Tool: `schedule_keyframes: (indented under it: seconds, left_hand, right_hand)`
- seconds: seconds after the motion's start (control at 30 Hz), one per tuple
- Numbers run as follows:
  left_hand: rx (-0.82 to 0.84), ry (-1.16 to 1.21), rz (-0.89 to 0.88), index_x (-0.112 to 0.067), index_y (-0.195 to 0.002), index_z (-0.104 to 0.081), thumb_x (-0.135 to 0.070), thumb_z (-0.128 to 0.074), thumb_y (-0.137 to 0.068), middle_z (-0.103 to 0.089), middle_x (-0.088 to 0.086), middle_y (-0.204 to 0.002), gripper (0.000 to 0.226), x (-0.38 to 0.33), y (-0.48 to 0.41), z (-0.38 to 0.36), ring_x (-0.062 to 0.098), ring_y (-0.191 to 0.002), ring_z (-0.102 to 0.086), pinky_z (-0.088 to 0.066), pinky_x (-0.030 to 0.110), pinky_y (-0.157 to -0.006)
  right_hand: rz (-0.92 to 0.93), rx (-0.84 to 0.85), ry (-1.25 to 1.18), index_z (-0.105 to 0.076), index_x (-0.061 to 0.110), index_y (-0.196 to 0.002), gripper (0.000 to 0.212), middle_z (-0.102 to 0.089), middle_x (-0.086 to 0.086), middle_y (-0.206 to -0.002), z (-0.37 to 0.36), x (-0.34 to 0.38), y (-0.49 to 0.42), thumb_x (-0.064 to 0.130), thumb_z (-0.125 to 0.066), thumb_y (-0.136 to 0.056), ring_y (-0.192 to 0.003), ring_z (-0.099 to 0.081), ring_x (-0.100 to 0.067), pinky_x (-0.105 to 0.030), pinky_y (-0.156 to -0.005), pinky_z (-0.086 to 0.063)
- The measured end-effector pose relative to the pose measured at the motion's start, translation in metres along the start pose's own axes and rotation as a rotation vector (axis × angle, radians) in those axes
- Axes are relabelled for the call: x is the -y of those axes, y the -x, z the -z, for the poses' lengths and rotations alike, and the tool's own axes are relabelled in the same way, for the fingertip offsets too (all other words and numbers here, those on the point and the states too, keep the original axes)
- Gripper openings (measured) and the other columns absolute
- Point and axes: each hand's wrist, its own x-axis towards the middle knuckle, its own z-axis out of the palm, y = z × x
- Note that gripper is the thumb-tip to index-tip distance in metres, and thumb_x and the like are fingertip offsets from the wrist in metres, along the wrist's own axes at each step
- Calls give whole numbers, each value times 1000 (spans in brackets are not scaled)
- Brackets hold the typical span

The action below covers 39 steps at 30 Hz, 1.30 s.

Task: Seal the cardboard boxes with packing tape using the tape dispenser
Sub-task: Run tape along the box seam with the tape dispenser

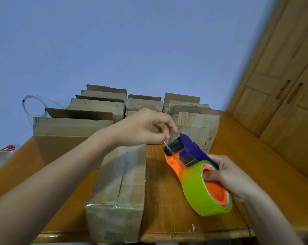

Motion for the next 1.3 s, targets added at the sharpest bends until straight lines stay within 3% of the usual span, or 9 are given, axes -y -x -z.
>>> schedule_keyframes:
  seconds: [0.13, 0.27, 0.4, 0.5, 0.67, 0.77, 0.9, 1.1, 1.3]
  left_hand:
    - [5, -8, -80, -4, -101, -65, -5, -63, -89, -68, -4, -86, 11, -1, -1, 1, 8, -84, -66, -50, 18, -80]
    - [52, 54, -107, 1, -92, -58, -1, -59, -92, -66, 6, -84, 2, 2, 1, 0, 17, -78, -64, -54, 31, -73]
    - [98, 199, -62, 5, -90, -57, 0, -55, -93, -65, 15, -84, 6, 6, 2, 0, 23, -74, -65, -53, 26, -72]
    - [166, 180, -41, 2, -92, -64, -6, -53, -94, -65, 7, -83, 14, 7, 0, 2, 19, -77, -65, -52, 24, -74]
    - [263, 222, 30, -16, -96, -63, -22, -48, -96, -65, 3, -90, 16, 8, -2, 4, 21, -80, -66, -53, 41, -75]
    - [279, 288, 109, -10, -100, -62, -20, -44, -98, -66, 8, -93, 20, 9, 0, 5, 24, -84, -66, -54, 34, -79]
    - [223, 265, 129, -8, -96, -62, -35, -54, -91, -67, 5, -90, 29, 6, 2, 0, 20, -84, -68, -53, 27, -76]
    - [113, 243, 110, -7, -91, -63, -13, -64, -87, -60, 12, -85, 7, 10, 3, -9, 21, -75, -65, -53, 27, -74]
    - [139, 263, 110, -6, -95, -61, 1, -63, -88, -58, 12, -85, 10, 12, 6, -7, 18, -72, -64, -53, 25, -71]
  right_hand:
    - [16, -1, -16, -66, 13, -105, 45, -73, -11, -88, 0, 1, 1, 14, -68, -60, -78, -70, -25, -28, -62, -54]
    - [0, 28, -73, -68, 8, -100, 41, -71, -19, -87, 0, -2, 2, 5, -65, -59, -73, -69, -26, -29, -59, -54]
    - [-28, 36, -87, -67, 7, -102, 45, -71, -20, -89, 2, -4, 1, 3, -65, -57, -74, -69, -28, -31, -60, -55]
    - [-38, 47, -98, -66, 7, -102, 44, -71, -19, -89, 3, -3, 1, 4, -66, -58, -74, -70, -29, -31, -59, -55]
    - [-43, 31, -99, -66, 8, -105, 47, -72, -17, -91, 3, -5, -2, 6, -68, -58, -76, -70, -29, -32, -60, -55]
    - [-38, 23, -95, -66, 8, -105, 49, -72, -17, -90, 2, -6, -3, 7, -69, -56, -77, -70, -29, -33, -61, -55]
    - [-33, 19, -78, -66, 11, -105, 55, -72, -14, -90, 2, -5, -4, 14, -77, -51, -77, -70, -27, -31, -61, -55]
    - [-32, -6, -51, -65, 12, -108, 52, -73, -11, -90, 1, -4, -8, 14, -71, -56, -79, -70, -26, -32, -63, -54]
    - [-13, -8, -22, -66, 14, -105, 50, -73, -9, -87, 1, -2, -8, 14, -71, -56, -77, -70, -24, -30, -62, -54]
